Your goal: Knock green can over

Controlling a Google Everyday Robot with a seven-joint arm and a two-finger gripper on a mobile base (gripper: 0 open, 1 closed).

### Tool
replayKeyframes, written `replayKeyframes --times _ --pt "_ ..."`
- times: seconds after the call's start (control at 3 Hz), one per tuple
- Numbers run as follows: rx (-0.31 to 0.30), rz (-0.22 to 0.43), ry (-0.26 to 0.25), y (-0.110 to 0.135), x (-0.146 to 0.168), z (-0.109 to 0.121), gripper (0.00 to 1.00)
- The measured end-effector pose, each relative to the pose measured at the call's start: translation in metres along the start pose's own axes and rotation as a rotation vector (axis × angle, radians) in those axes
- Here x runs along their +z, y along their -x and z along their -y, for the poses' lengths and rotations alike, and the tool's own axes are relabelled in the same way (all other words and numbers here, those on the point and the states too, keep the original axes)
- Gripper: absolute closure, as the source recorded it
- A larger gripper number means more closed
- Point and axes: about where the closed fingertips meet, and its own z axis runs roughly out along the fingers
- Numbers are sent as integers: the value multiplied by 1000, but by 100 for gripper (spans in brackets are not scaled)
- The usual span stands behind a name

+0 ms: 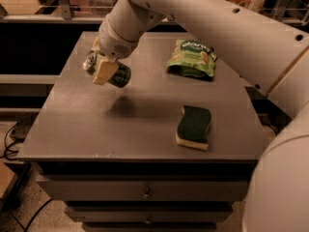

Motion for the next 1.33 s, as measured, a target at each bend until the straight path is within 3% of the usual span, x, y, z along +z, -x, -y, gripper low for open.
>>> replayKeyframes --times 0.33,0.67,1.0,1.33 --pt "-3 -25 46 -6 14 -11 36" --pt "9 -6 90 -8 24 -22 13" --pt "21 27 140 -4 36 -35 0" --pt "21 27 140 -4 36 -35 0"
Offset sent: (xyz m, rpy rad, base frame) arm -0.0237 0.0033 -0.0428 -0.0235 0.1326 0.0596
